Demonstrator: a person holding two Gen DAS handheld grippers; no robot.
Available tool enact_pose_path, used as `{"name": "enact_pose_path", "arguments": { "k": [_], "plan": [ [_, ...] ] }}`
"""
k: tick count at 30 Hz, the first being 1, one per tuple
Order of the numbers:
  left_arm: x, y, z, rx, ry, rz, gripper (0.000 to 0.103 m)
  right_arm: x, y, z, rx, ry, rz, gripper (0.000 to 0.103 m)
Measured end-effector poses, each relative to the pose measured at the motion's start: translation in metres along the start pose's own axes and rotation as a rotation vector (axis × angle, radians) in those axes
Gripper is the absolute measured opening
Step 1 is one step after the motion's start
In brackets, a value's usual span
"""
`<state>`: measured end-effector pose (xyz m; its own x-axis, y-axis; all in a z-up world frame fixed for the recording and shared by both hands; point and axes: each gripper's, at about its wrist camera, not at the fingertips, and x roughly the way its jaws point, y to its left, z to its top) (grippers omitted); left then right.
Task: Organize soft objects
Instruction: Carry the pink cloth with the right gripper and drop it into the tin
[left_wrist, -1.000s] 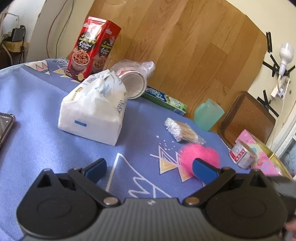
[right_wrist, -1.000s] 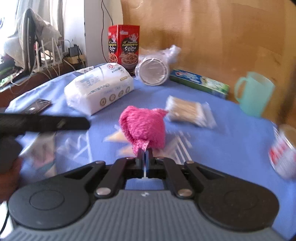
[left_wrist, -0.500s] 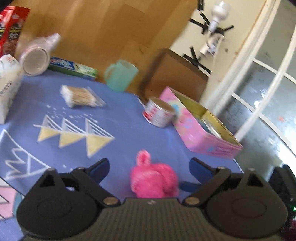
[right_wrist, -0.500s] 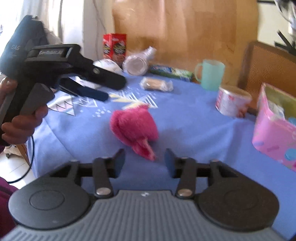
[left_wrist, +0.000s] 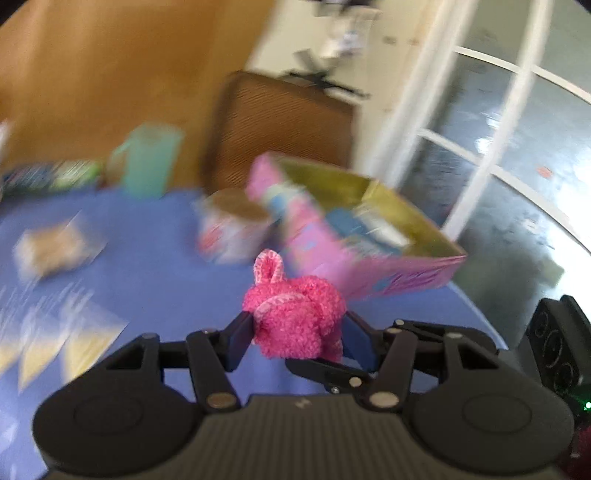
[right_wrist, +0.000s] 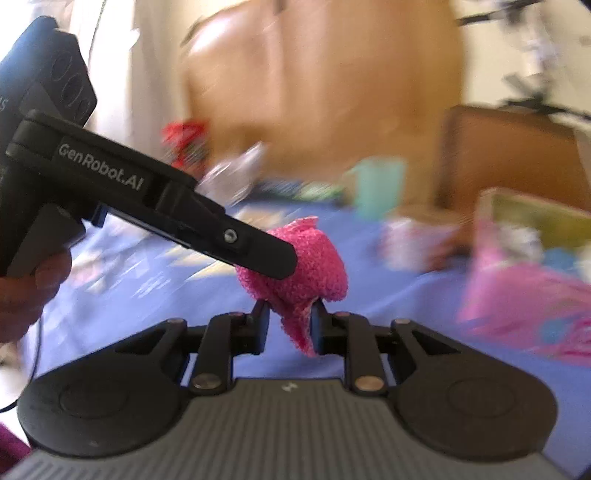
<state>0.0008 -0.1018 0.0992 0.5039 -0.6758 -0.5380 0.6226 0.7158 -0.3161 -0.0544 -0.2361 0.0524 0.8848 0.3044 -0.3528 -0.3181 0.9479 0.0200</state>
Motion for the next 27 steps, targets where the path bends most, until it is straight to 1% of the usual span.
{"name": "enact_pose_path", "arguments": {
  "k": [2,3,4,5,6,7,9,11,12,14,15,17,18,22,25,27],
  "plan": [
    [0.021,-0.027,0.018,0.081,-0.021,-0.024,0.054,-0.01,-0.02,0.007,0.011,-0.044,-0.084,0.025],
    [0.032,-0.039,0.026,0.103,-0.025,-0.034,0.054,-0.014,-0.031,0.01,0.023,-0.057,-0.122,0.025],
    [0.045,-0.049,0.035,0.12,-0.026,-0.044,0.057,-0.016,-0.042,0.014,0.038,-0.065,-0.154,0.025],
    [0.059,-0.06,0.044,0.134,-0.028,-0.047,0.061,-0.015,-0.053,0.018,0.052,-0.07,-0.18,0.026],
    [0.072,-0.067,0.051,0.146,-0.026,-0.042,0.073,-0.011,-0.065,0.023,0.064,-0.075,-0.208,0.026],
    [0.086,-0.075,0.058,0.158,-0.027,-0.024,0.082,-0.005,-0.076,0.026,0.074,-0.081,-0.243,0.026],
    [0.112,-0.084,0.064,0.196,-0.037,0.043,0.082,0.011,-0.101,0.028,0.09,-0.089,-0.356,0.03],
    [0.126,-0.088,0.064,0.21,-0.024,0.095,0.082,0.029,-0.122,0.024,0.094,-0.04,-0.472,0.039],
    [0.126,-0.087,0.062,0.195,-0.016,0.098,0.082,0.03,-0.13,0.021,0.125,-0.028,-0.499,0.039],
    [0.118,-0.08,0.057,0.164,-0.025,0.061,0.084,0.017,-0.142,0.012,0.207,-0.055,-0.453,0.042],
    [0.113,-0.079,0.054,0.162,-0.029,0.06,0.087,0.01,-0.142,0.007,0.222,-0.073,-0.446,0.044],
    [0.103,-0.075,0.05,0.163,-0.038,0.082,0.087,0.001,-0.137,0.002,0.209,-0.09,-0.472,0.046],
    [0.099,-0.072,0.049,0.158,-0.042,0.078,0.087,-0.005,-0.136,0.0,0.219,-0.105,-0.474,0.046],
    [0.08,-0.059,0.039,0.125,-0.047,0.07,0.087,-0.023,-0.136,-0.001,0.307,-0.163,-0.448,0.046],
    [0.063,-0.047,0.027,0.119,-0.058,0.097,0.087,-0.031,-0.131,0.001,0.325,-0.182,-0.45,0.046],
    [0.049,-0.035,0.017,0.117,-0.061,0.133,0.087,-0.031,-0.126,0.004,0.334,-0.185,-0.434,0.046]
  ]
}}
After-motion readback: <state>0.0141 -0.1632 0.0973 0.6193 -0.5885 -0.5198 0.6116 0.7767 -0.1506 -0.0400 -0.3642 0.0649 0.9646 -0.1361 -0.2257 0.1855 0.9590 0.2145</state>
